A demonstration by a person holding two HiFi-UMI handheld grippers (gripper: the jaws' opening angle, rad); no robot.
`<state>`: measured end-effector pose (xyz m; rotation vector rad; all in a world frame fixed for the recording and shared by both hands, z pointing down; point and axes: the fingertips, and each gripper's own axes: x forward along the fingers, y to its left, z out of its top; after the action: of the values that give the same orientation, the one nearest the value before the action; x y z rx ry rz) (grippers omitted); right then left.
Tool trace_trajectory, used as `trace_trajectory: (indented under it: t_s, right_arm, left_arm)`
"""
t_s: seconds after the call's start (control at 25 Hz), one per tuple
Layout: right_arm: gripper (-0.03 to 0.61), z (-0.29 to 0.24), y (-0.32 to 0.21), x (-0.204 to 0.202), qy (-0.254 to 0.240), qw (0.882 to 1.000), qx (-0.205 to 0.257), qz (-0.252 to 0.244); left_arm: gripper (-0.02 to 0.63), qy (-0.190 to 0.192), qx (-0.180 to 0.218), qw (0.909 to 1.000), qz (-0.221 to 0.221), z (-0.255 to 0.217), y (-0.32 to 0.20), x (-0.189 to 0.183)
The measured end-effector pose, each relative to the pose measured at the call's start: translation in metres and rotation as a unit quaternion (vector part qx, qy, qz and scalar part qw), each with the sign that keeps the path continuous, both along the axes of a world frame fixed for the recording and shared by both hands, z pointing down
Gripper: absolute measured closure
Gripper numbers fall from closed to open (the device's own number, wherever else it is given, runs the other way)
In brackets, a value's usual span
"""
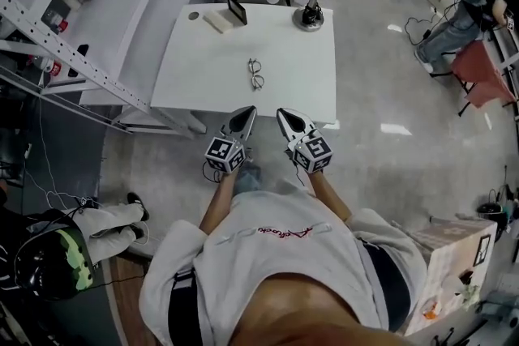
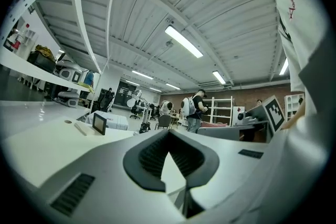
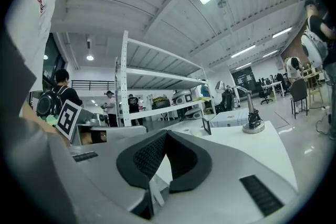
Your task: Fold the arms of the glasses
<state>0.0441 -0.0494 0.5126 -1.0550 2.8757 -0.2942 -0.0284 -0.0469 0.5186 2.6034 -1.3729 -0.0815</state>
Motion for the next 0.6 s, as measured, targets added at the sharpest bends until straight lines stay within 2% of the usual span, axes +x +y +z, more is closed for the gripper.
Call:
trace_trajectory:
  t_s: [0.32,0.6]
  right_arm:
    - [0.56,0.012,0.063,0.014,0.002,1.0,-0.007,0.004]
    - [0.56,0.012,0.092,0.022,0.005,1.0,0.001,0.006]
  left_arm:
    - [0.594,-0.006,0.003,1.0,-0.006,0.001,0.06,0.015]
    - [0.594,-0.005,0.007,0.9999,-0.01,0.003,0.091,0.022]
